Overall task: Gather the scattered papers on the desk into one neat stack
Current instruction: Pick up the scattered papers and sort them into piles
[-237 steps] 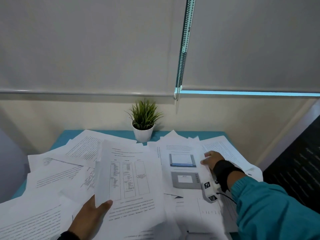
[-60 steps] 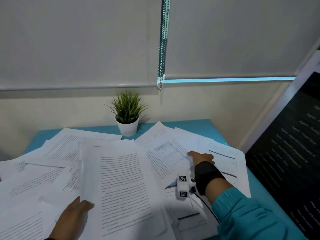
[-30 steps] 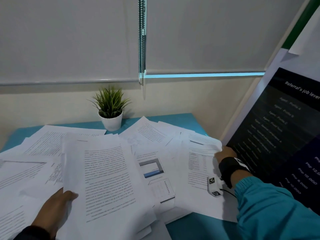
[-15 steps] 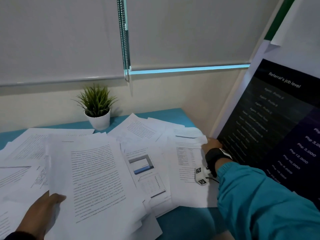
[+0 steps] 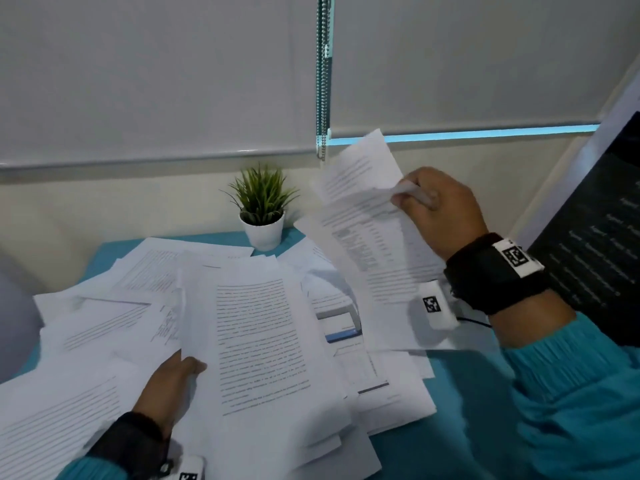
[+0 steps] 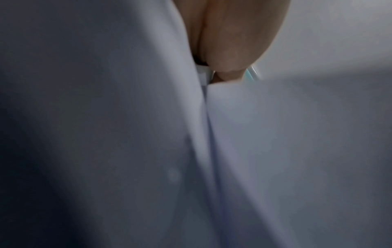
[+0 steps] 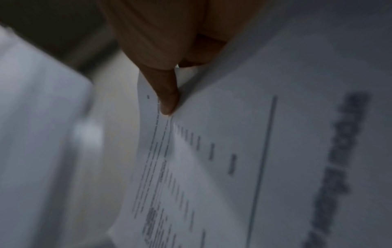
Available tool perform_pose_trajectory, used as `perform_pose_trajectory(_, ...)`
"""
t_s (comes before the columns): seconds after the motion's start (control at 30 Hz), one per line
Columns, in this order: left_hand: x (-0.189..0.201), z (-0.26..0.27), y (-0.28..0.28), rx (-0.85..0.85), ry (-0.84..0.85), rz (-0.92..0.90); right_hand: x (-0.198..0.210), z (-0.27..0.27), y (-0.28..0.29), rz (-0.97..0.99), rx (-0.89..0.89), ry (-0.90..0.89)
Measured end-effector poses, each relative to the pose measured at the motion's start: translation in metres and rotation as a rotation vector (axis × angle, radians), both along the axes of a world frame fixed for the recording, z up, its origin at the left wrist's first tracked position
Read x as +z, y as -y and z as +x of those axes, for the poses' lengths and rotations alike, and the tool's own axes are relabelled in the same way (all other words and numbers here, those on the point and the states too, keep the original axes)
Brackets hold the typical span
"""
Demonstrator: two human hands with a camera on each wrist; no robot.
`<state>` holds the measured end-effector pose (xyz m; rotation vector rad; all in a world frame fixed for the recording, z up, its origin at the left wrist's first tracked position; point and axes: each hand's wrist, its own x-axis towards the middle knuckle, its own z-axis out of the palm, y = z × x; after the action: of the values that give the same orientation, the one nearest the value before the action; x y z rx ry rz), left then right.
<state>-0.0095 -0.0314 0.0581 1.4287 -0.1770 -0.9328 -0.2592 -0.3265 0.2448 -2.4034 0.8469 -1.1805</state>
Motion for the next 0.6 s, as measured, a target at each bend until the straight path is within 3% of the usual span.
perform_pose_trajectory(0.13,-0.004,0.003,0.0,-0.013,0.012,0.017,0.044,0.026,-0.031,0.17,0.212,0.368)
perform_pose_trajectory(0.2,-0.001,0.002,0.001,-0.011,0.028,0.05,0.042,0.041,-0.028,0.341,0.306,0.52)
perform_pose_trajectory(0.27,0.007,-0.004,0.003,-0.013,0.073,0.084,0.021,0.059,-0.024,0.492,0.261,0.546)
perform_pose_trajectory(0.33,0.008,-0.005,0.002,0.008,0.112,0.113,-0.021,0.082,-0.022,0.583,0.181,0.441)
perform_pose_trajectory(0.5,0.0,0.001,0.0,0.084,0.117,0.054,-0.126,0.115,-0.038,0.717,0.02,-0.148)
perform_pose_trajectory(0.6,0.004,0.004,0.001,0.059,0.064,-0.076,-0.155,0.125,-0.064,0.738,0.062,-0.262)
